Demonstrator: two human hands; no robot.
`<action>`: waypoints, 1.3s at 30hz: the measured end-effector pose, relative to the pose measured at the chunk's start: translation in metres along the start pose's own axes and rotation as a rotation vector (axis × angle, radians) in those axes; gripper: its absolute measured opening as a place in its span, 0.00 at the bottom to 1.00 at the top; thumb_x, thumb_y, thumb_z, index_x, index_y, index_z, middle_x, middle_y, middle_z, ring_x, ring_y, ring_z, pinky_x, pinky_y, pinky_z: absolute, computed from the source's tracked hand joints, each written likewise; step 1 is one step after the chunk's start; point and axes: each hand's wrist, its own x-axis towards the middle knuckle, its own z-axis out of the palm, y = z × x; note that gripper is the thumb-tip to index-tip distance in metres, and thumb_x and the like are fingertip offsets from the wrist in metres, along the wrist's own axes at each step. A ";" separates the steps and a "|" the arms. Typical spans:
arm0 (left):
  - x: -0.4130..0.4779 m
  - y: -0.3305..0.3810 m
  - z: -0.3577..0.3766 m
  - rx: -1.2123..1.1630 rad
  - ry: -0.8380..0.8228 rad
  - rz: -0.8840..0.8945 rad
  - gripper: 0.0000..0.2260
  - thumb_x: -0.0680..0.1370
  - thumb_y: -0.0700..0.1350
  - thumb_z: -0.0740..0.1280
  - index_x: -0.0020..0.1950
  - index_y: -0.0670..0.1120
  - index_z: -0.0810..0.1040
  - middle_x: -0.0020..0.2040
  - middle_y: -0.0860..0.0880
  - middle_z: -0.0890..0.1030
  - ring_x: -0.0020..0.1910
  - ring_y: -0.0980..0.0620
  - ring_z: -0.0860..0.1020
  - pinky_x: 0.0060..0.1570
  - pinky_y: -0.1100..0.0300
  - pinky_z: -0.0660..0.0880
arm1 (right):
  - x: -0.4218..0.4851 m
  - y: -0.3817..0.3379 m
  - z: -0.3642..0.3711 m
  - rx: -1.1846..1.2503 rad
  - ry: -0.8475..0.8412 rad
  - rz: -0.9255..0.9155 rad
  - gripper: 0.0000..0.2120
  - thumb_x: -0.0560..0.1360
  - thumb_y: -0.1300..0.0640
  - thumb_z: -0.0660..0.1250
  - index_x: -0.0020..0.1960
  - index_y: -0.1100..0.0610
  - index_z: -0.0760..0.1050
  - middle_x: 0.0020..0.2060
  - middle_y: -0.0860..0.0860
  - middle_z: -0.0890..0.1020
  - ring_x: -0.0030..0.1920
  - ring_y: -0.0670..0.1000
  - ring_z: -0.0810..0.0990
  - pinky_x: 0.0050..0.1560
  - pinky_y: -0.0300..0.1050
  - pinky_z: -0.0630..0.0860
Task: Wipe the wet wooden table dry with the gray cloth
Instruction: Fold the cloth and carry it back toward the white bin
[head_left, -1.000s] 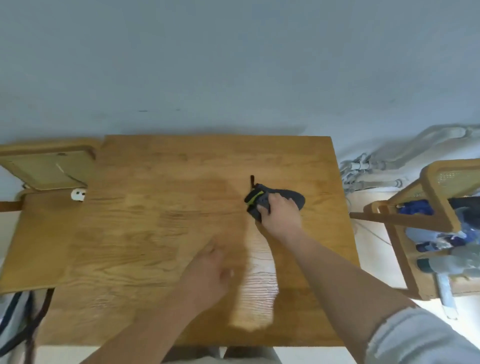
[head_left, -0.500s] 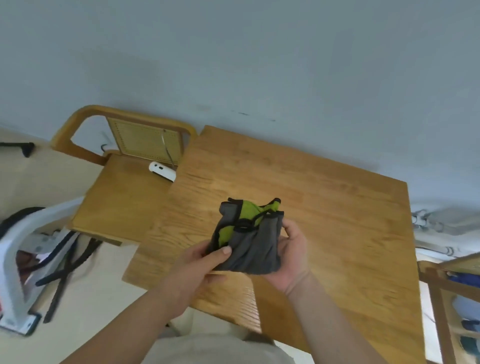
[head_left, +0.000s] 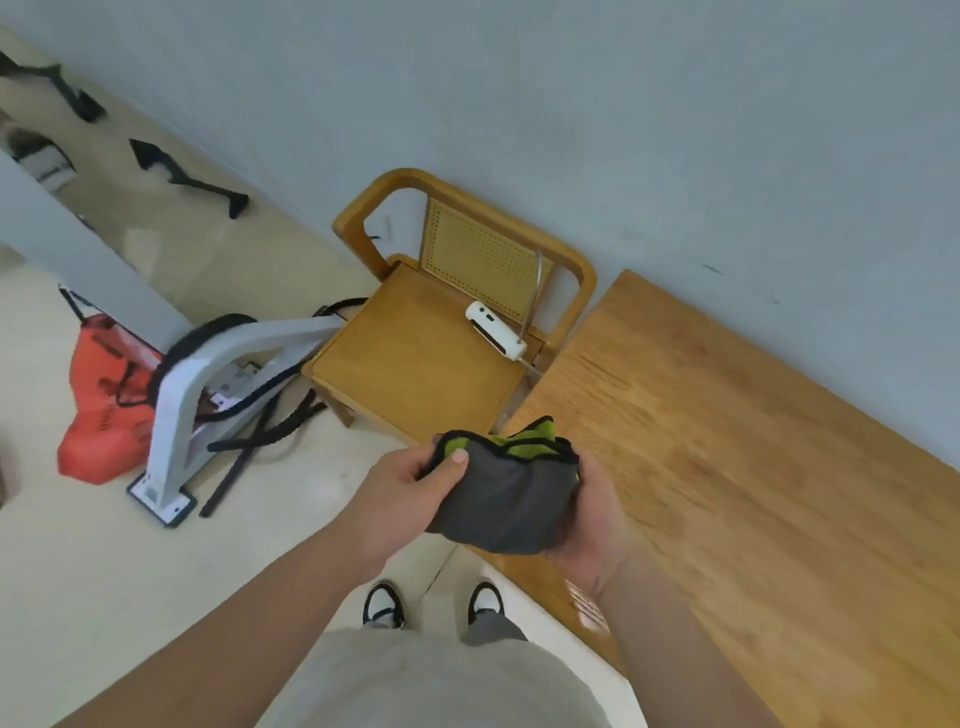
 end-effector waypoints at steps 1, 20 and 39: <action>0.002 -0.008 -0.002 -0.001 0.043 -0.021 0.13 0.83 0.55 0.65 0.46 0.51 0.85 0.43 0.56 0.87 0.45 0.57 0.84 0.43 0.62 0.80 | 0.003 0.000 0.005 -0.038 0.000 0.035 0.32 0.78 0.32 0.62 0.68 0.57 0.81 0.63 0.57 0.84 0.64 0.61 0.82 0.71 0.62 0.72; -0.090 -0.162 -0.102 -0.647 0.781 -0.268 0.19 0.78 0.64 0.68 0.54 0.51 0.86 0.52 0.51 0.88 0.54 0.49 0.85 0.60 0.48 0.81 | 0.065 0.115 0.174 -1.266 -0.608 0.182 0.15 0.78 0.62 0.72 0.64 0.54 0.80 0.55 0.52 0.87 0.57 0.55 0.86 0.59 0.57 0.82; -0.218 -0.292 -0.336 -1.473 0.839 -0.068 0.22 0.76 0.61 0.73 0.64 0.49 0.82 0.53 0.48 0.86 0.48 0.49 0.81 0.48 0.55 0.75 | 0.058 0.418 0.471 -1.776 -0.940 0.407 0.18 0.74 0.47 0.78 0.61 0.51 0.82 0.52 0.49 0.88 0.54 0.53 0.87 0.55 0.56 0.84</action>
